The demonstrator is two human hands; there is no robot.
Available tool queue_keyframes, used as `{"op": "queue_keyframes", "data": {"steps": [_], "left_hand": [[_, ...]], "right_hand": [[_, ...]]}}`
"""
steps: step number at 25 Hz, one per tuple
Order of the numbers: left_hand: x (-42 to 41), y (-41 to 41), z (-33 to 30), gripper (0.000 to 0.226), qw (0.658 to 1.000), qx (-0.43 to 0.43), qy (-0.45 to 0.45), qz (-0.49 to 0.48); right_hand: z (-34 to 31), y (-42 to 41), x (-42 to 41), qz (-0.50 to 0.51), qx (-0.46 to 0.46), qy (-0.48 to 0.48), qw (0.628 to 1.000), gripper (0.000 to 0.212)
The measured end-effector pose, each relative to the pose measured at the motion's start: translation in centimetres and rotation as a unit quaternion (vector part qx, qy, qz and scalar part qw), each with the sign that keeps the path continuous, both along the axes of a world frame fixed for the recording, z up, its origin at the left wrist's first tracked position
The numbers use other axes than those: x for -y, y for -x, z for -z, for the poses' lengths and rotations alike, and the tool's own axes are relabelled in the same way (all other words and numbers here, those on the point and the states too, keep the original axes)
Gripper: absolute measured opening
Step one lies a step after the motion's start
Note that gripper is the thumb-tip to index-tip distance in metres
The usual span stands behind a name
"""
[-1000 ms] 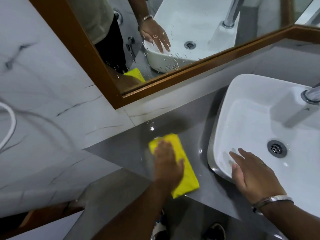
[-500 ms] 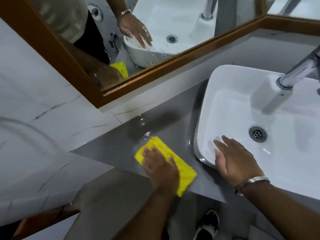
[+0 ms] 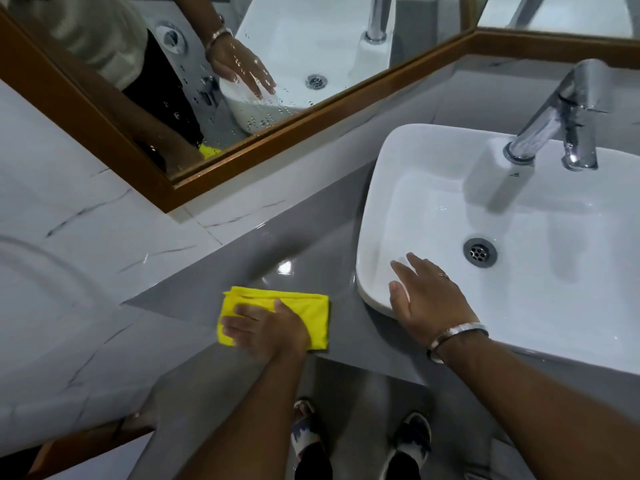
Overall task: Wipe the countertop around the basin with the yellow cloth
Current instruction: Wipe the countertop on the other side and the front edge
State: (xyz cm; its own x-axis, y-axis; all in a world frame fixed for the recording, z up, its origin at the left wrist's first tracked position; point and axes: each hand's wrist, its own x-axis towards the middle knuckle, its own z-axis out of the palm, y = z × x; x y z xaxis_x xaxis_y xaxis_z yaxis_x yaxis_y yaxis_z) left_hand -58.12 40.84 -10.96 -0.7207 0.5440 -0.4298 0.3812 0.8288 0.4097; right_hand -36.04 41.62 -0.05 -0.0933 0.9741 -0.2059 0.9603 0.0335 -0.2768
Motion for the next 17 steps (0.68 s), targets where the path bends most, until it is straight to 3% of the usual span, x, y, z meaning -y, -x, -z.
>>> {"op": "queue_keyframes", "data": {"steps": [4, 6, 7, 9, 10, 12, 15, 17], "left_hand": [[2.4, -3.7, -1.8, 0.089, 0.991, 0.051, 0.087, 0.091], [3.6, 0.2, -3.1, 0.089, 0.973, 0.017, 0.073, 0.219], [3.8, 2.4, -4.0, 0.088, 0.953, -0.039, 0.031, 0.299], [2.6, 6.0, -5.8, 0.079, 0.872, -0.180, -0.063, 0.451], [1.1, 6.8, -6.8, 0.076, 0.824, -0.215, -0.114, 0.513], [-2.6, 5.9, -9.1, 0.076, 0.734, -0.181, -0.199, 0.623], [-7.2, 2.3, -11.0, 0.081, 0.553, -0.176, -0.253, 0.774], [-8.8, 0.6, -10.6, 0.083, 0.450, -0.194, -0.245, 0.836]], "right_hand": [[-0.3, -0.7, 0.3, -0.005, -0.065, -0.024, 0.998, 0.064], [-0.8, -1.0, 1.1, -0.030, -0.052, -0.094, 0.994, 0.054], [-0.8, -0.7, 1.9, -0.066, -0.044, -0.146, 0.986, 0.048], [0.3, 1.5, 4.4, -0.200, -0.054, -0.211, 0.955, 0.047], [1.4, 3.1, 5.7, -0.277, -0.046, -0.199, 0.939, 0.050], [4.4, 6.9, 7.2, -0.341, 0.005, -0.098, 0.935, 0.060], [7.9, 11.1, 6.6, -0.221, 0.051, 0.055, 0.972, 0.082], [9.6, 12.0, 6.2, -0.165, 0.058, 0.081, 0.981, 0.089]]}}
